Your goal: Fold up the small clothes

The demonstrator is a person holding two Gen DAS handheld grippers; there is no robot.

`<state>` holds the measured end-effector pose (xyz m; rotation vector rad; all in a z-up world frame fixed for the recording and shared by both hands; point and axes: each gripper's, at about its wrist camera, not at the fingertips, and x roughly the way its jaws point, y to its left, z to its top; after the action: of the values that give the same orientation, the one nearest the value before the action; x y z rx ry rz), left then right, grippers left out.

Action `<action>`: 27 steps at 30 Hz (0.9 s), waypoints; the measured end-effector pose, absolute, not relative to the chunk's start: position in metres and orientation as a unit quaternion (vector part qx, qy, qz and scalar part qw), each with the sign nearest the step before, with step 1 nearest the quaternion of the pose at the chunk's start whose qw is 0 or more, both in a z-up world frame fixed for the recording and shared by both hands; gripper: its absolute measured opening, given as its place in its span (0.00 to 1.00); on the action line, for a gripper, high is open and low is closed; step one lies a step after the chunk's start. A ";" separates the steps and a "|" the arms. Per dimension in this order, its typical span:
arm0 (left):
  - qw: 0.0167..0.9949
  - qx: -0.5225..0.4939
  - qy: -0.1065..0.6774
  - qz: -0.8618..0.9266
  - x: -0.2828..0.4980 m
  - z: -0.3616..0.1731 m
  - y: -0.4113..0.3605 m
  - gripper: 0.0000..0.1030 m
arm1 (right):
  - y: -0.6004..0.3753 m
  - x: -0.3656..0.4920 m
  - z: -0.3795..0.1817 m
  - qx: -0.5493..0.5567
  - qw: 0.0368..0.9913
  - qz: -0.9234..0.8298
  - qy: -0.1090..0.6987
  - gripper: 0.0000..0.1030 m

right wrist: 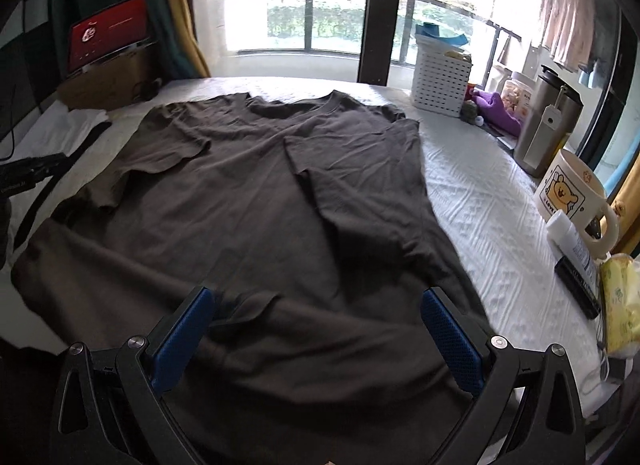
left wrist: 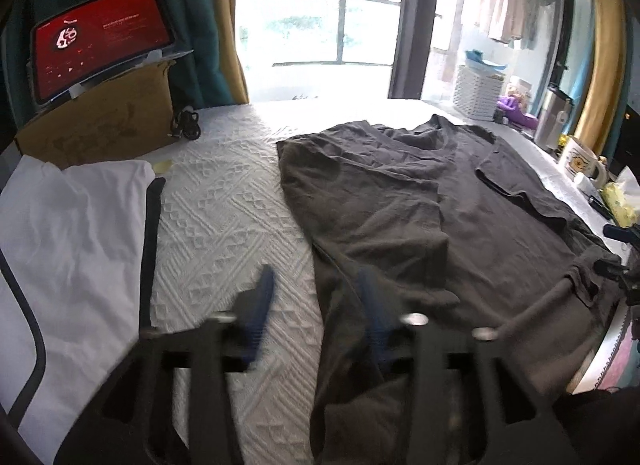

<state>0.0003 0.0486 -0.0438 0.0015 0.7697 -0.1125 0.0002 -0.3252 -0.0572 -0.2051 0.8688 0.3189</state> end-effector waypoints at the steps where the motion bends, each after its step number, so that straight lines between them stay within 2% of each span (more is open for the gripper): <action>1: 0.927 0.003 0.372 -0.057 -0.004 -0.044 0.048 0.50 | -0.324 -0.005 -0.058 -0.104 0.889 0.154 0.418 1.00; 8: 0.926 -0.001 0.374 -0.046 -0.016 -0.047 0.052 0.50 | -0.325 -0.036 -0.064 -0.147 0.885 0.157 0.413 0.99; 9: 0.926 -0.001 0.374 -0.045 -0.017 -0.047 0.053 0.50 | -0.325 -0.039 -0.066 -0.155 0.883 0.157 0.415 0.94; 12: 0.927 -0.003 0.373 -0.042 -0.018 -0.047 0.056 0.50 | -0.323 -0.047 -0.074 -0.174 0.875 0.159 0.423 0.91; 18: 0.922 -0.006 0.384 -0.045 -0.016 -0.055 0.057 0.50 | -0.306 -0.039 -0.087 -0.181 0.869 0.172 0.427 0.74; 20: 0.921 -0.004 0.387 -0.047 -0.016 -0.056 0.057 0.50 | -0.300 -0.032 -0.085 -0.180 0.870 0.180 0.422 0.72; 23: 0.919 -0.004 0.391 -0.048 -0.016 -0.058 0.058 0.50 | -0.295 -0.022 -0.083 -0.167 0.869 0.199 0.422 0.54; 25: 0.918 -0.007 0.393 -0.053 -0.018 -0.059 0.061 0.50 | -0.294 -0.014 -0.083 -0.146 0.867 0.215 0.424 0.28; 27: 0.918 -0.008 0.393 -0.060 -0.021 -0.059 0.063 0.50 | -0.298 -0.006 -0.085 -0.105 0.867 0.229 0.431 0.12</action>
<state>-0.0213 0.0627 -0.0591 -0.0175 0.8078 -0.1240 -0.0060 -0.2980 -0.0848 -0.2193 0.9022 0.4796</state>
